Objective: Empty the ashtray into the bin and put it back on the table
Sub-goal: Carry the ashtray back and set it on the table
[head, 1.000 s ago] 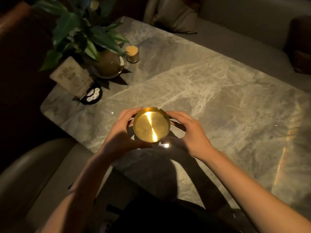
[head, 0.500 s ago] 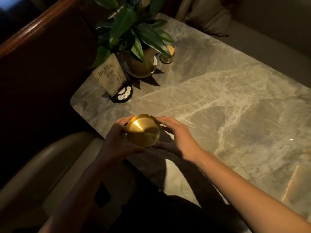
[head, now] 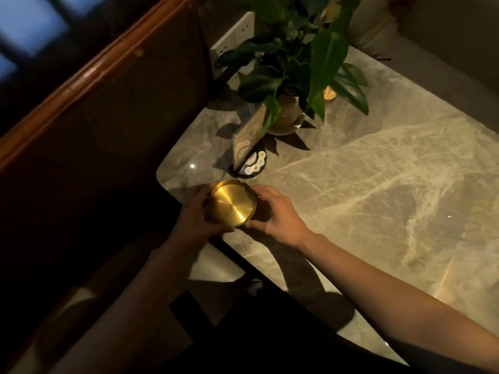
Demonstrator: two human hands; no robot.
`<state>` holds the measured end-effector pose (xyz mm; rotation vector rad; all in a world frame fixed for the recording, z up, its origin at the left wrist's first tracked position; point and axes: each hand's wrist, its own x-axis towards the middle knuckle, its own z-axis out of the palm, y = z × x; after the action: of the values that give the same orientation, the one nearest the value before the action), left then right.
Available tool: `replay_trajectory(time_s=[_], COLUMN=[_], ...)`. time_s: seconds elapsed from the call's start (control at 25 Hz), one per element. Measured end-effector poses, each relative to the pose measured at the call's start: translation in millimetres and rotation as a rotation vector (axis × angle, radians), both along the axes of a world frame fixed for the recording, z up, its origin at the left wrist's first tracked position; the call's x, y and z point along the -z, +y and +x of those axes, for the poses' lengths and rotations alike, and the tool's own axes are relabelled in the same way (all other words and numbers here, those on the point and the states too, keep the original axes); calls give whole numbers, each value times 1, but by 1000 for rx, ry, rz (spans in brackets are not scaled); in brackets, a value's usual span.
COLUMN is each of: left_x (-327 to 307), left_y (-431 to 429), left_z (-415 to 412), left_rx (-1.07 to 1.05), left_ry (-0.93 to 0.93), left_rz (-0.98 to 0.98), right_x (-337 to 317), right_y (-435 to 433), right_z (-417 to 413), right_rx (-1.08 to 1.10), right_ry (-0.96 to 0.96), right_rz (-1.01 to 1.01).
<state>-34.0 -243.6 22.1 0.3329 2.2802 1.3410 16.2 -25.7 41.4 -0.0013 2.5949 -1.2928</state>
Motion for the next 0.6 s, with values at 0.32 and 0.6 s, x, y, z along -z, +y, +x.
replay_trajectory(time_s=[0.32, 0.6], left_x=[41, 48], left_y=[-20, -24], left_z=[-36, -50], left_rx=[13, 19], left_ry=[18, 21], left_rz=[-63, -77], right_x=[25, 28], right_y=[-35, -45], right_z=[-30, -45], right_rx=[64, 76], right_ry=[-68, -107], right_rz=[72, 108])
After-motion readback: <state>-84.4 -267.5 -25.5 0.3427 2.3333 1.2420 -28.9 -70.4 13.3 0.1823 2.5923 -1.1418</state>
